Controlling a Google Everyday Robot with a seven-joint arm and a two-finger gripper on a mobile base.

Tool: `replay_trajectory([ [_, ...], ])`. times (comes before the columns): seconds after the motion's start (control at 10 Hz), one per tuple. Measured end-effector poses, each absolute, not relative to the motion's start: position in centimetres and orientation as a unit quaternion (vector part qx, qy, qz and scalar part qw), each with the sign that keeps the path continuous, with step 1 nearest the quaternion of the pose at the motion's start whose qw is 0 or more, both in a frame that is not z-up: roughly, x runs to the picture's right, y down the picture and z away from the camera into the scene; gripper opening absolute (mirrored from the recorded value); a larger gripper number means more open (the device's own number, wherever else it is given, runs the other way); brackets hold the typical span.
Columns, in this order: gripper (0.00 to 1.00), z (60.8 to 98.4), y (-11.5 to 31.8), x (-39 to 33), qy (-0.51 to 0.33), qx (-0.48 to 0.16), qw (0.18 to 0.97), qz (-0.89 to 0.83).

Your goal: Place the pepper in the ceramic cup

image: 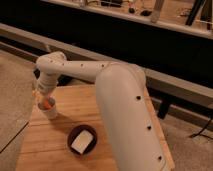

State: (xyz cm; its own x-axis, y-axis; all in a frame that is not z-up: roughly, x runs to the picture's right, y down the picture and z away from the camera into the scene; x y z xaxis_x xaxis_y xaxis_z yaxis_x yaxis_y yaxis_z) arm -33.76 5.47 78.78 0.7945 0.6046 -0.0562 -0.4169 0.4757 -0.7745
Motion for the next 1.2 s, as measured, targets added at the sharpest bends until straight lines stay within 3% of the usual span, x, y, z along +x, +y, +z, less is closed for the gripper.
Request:
replay_trajectory([
  [0.5, 0.65, 79.14, 5.40, -33.73, -0.114, -0.411, 0.854, 0.299],
  [0.7, 0.79, 79.37, 5.42, -33.73, -0.112, -0.407, 0.855, 0.300],
  [1.2, 0.80, 79.43, 5.39, -33.73, -0.110, -0.401, 0.858, 0.302],
])
